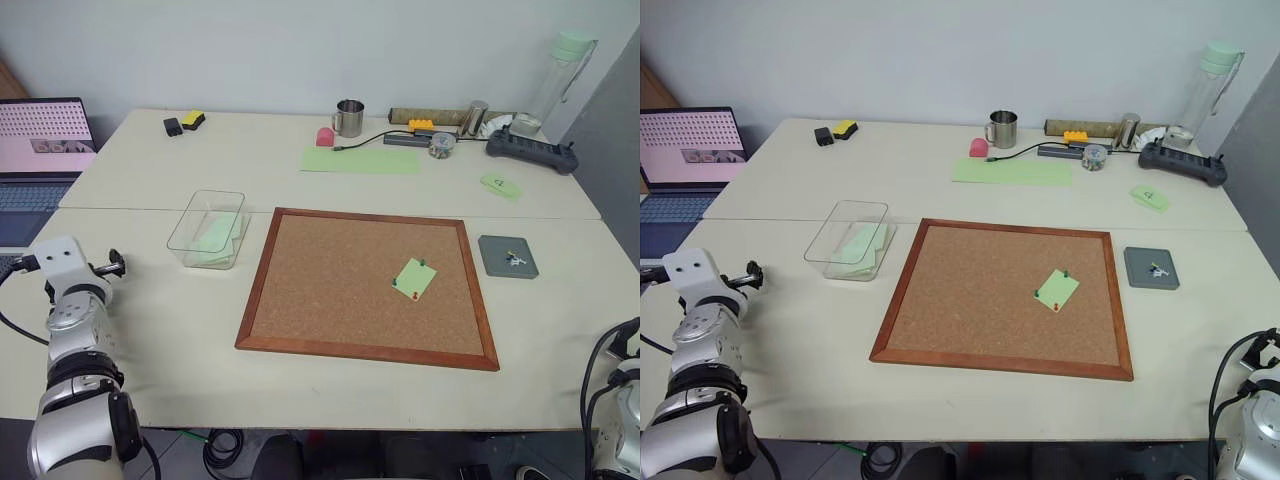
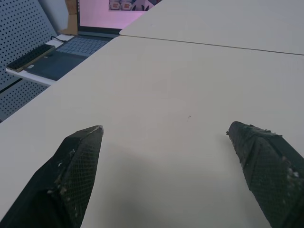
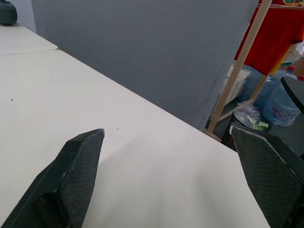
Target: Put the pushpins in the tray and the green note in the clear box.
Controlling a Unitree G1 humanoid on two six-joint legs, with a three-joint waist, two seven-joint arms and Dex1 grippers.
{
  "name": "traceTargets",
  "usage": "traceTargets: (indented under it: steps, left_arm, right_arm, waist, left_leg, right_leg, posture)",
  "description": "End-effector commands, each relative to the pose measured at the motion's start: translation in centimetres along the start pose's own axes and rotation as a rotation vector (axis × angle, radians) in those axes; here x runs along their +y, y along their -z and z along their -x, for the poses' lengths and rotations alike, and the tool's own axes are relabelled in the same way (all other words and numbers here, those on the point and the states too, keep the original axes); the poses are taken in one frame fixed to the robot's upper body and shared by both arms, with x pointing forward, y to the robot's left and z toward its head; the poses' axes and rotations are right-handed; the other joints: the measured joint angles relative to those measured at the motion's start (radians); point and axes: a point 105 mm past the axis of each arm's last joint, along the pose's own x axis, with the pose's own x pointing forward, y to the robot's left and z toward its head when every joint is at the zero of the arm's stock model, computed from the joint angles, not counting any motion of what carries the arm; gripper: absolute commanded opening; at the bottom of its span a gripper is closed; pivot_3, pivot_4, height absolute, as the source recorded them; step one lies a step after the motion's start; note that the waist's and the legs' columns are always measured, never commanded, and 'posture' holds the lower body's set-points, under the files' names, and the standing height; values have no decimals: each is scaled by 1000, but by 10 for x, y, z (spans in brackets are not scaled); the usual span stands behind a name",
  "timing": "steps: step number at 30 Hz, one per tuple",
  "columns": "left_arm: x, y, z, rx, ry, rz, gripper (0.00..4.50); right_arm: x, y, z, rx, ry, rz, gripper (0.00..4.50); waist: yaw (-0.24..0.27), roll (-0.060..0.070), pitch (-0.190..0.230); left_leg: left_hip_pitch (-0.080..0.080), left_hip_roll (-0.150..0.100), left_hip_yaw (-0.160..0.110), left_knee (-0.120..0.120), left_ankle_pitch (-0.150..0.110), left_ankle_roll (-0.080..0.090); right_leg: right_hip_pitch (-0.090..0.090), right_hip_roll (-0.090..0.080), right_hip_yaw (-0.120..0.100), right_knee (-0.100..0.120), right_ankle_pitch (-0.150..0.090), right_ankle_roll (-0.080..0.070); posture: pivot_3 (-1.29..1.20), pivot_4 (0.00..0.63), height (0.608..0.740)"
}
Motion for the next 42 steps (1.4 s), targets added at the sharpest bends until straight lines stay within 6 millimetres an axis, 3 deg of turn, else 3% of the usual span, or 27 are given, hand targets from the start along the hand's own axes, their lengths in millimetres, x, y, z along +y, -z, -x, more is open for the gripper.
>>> traceTargets:
  steps: [1, 3, 6, 12, 15, 20, 25, 28, 32, 42]
  left_arm:
    - [6, -38, -4, -116, 16, 27, 4500]
    - [-1, -69, -7, -202, 78, 95, 4500]
    - [-30, -130, -5, -353, 247, 140, 4500]
    - [-112, -199, 20, -532, 605, 80, 4500]
    - [-159, -212, 48, -570, 831, 37, 4500]
    - [-201, -202, 82, -551, 1038, 15, 4500]
    - [-243, -166, 141, -480, 1368, -123, 4500]
    - [-253, -137, 173, -362, 1564, -182, 4500]
    - [-251, -102, 195, -228, 1703, -263, 4500]
    - [-250, -70, 210, -186, 1756, -298, 2437]
  right_arm:
    - [8, -25, -2, -95, -76, -7, 4471]
    - [36, -42, 4, -138, -254, -65, 4471]
    - [81, -75, 21, -222, -545, -61, 4471]
    - [117, -100, 33, -273, -796, 18, 4471]
    - [119, -108, 31, -302, -799, 49, 4471]
    - [119, -108, 35, -300, -804, 46, 4471]
    - [126, -107, 46, -293, -855, 43, 4471]
    - [130, -107, 54, -288, -900, 42, 4471]
    - [136, -102, 65, -274, -981, 78, 4471]
    - [148, -89, 87, -221, -1178, 168, 4500]
  waist:
    - [0, 0, 0]
    - [0, 0, 0]
    - [1, -1, 1]
    - [4, -1, 0]
    - [4, -1, 1]
    - [-4, -1, 1]
    - [-6, 1, 1]
    - [-3, 1, 2]
    - [-2, 2, 2]
    - [4, 3, 2]
  left_leg:
    - [0, 0, 0, 0, 0, 0]
    - [0, 0, 0, 0, 0, 0]
    - [0, 0, -1, 1, 0, 0]
    - [-1, -1, -3, 3, 0, 0]
    - [-2, -1, -3, 3, 0, 0]
    - [-2, -1, -3, 6, 0, 0]
    - [-1, 0, -4, 5, 0, 0]
    - [-2, 0, -4, 7, 0, 0]
    - [-3, 0, -5, 9, 0, 0]
    - [-6, -1, -7, 15, -2, 3]
  right_leg:
    - [0, 0, 0, 0, 0, 0]
    - [0, 0, 0, 0, 0, 0]
    - [0, 1, -1, 1, 0, 0]
    - [2, 1, -1, 0, 0, 0]
    - [1, 1, -2, 0, 0, 0]
    - [1, 1, -1, 1, 0, 0]
    - [0, 2, 1, 2, 0, 0]
    - [1, 2, 2, 2, 0, 0]
    - [1, 3, 1, 3, 0, 0]
    - [1, 3, 0, 3, 0, 0]
  posture:
    - [0, 150, 740]
    - [0, 150, 740]
    - [0, 150, 740]
    - [0, 150, 740]
    - [0, 150, 740]
    - [0, 150, 740]
    - [0, 150, 740]
    - [0, 150, 740]
    - [0, 150, 740]
    - [0, 150, 740]
